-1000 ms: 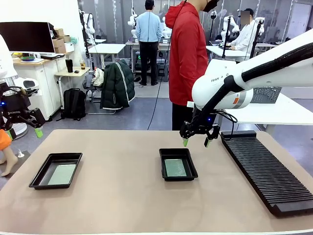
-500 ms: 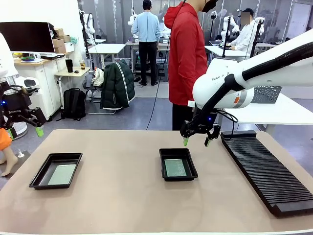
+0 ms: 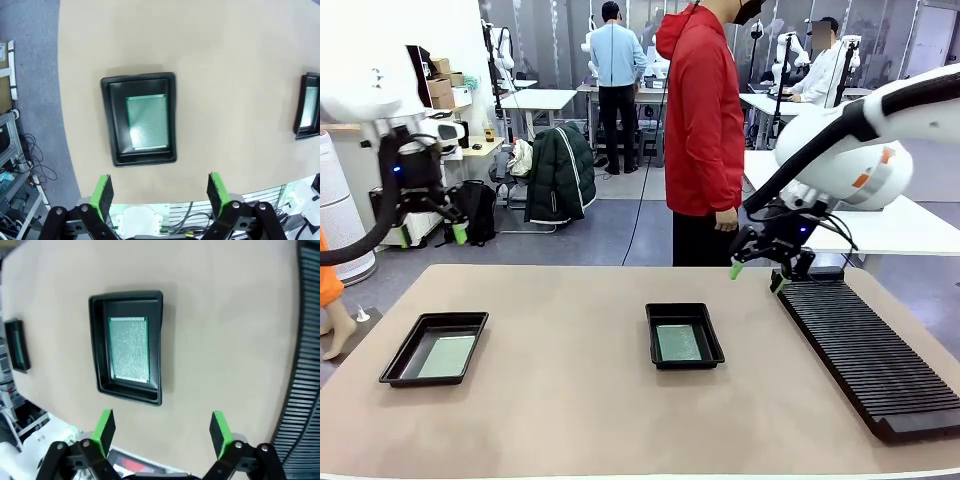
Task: Inspect and transfer BCBs to ESD trays.
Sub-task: Pick up the ESD tray and place it on the left side of the table.
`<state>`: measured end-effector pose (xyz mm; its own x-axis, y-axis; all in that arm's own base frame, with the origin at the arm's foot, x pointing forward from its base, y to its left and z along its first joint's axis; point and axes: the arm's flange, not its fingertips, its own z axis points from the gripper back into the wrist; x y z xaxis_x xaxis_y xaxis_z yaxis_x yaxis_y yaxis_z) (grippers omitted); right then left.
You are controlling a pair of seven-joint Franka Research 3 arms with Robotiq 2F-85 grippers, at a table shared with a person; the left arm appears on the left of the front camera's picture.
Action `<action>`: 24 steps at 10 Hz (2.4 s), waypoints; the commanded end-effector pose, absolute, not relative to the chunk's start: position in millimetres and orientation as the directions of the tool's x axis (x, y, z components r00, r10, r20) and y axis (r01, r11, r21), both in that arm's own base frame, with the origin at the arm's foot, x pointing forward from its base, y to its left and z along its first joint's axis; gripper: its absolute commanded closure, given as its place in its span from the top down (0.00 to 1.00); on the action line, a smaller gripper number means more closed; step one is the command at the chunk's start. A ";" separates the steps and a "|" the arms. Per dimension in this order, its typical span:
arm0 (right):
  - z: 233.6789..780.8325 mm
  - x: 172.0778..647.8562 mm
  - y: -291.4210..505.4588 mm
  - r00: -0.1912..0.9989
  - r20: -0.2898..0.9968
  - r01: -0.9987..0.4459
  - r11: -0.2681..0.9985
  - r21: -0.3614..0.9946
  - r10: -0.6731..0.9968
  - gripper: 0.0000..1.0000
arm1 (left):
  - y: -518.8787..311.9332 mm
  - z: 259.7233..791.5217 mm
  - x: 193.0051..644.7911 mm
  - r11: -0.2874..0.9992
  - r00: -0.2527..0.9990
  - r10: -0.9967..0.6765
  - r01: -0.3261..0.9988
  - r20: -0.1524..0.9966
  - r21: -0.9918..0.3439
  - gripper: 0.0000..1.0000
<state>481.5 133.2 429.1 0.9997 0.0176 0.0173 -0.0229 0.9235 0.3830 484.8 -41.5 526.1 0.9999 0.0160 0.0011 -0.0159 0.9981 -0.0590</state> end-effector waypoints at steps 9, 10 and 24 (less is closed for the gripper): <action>402.0 489.4 48.8 0.999 -0.005 -0.019 0.707 0.707 0.032 1.00 | -220.2 503.3 520.7 0.991 0.996 0.086 -0.088 -0.020 -0.104 1.00; 397.8 493.5 43.4 0.999 -0.002 -0.024 0.692 0.721 0.037 1.00 | -232.7 492.9 522.4 0.988 0.996 0.092 -0.093 -0.016 -0.122 1.00; 402.3 486.8 48.2 1.000 -0.011 -0.005 0.730 0.683 0.016 1.00 | -399.4 371.8 530.2 0.994 0.996 0.076 -0.071 0.054 -0.084 1.00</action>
